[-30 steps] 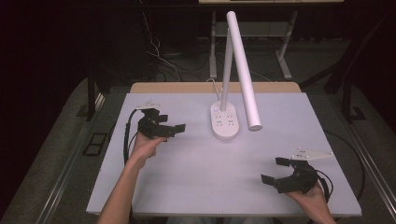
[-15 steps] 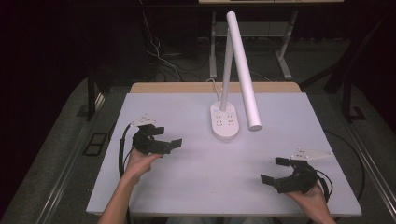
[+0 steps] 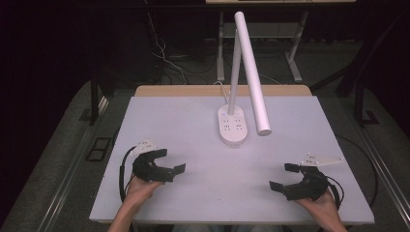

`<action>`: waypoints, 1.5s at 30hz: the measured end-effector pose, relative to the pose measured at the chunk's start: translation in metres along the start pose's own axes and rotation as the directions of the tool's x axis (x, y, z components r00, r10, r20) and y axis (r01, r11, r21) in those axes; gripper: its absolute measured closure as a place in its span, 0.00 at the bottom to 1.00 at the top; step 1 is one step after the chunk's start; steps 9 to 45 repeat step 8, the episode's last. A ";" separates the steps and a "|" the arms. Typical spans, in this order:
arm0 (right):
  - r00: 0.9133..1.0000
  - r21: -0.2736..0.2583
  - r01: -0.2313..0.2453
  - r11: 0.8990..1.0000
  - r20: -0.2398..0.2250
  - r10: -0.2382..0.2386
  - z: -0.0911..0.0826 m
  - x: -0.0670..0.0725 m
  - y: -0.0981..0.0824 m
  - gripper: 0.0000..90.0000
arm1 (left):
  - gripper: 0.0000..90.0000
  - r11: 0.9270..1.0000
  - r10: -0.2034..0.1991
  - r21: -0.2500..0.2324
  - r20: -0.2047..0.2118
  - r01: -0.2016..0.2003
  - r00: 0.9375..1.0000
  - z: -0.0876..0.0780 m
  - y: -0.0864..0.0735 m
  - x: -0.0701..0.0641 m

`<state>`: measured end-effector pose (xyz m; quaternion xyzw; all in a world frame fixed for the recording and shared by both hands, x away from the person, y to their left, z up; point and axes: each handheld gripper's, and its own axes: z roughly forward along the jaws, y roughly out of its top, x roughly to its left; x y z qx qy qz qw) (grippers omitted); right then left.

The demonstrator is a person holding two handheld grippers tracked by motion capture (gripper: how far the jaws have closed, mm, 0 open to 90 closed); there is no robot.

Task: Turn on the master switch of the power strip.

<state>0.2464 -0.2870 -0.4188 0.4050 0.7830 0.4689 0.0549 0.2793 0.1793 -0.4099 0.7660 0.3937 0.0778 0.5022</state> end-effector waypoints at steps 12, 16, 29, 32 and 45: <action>1.000 0.002 0.006 1.000 -0.001 -0.006 0.002 0.002 0.000 0.00 | 0.00 1.000 -0.009 -0.001 0.008 0.009 1.000 -0.003 -0.015 -0.006; 1.000 0.002 0.006 1.000 -0.001 -0.006 0.002 0.002 0.000 0.00 | 0.00 1.000 -0.009 -0.001 0.008 0.009 1.000 -0.003 -0.015 -0.006; 1.000 0.002 0.006 1.000 -0.001 -0.006 0.002 0.002 0.000 0.00 | 0.00 1.000 -0.009 -0.001 0.008 0.009 1.000 -0.003 -0.015 -0.006; 1.000 0.002 0.006 1.000 -0.001 -0.006 0.002 0.002 0.000 0.00 | 0.00 1.000 -0.009 -0.001 0.008 0.009 1.000 -0.003 -0.015 -0.006; 1.000 0.002 0.006 1.000 -0.001 -0.006 0.002 0.002 0.000 0.00 | 0.00 1.000 -0.009 -0.001 0.008 0.009 1.000 -0.003 -0.015 -0.006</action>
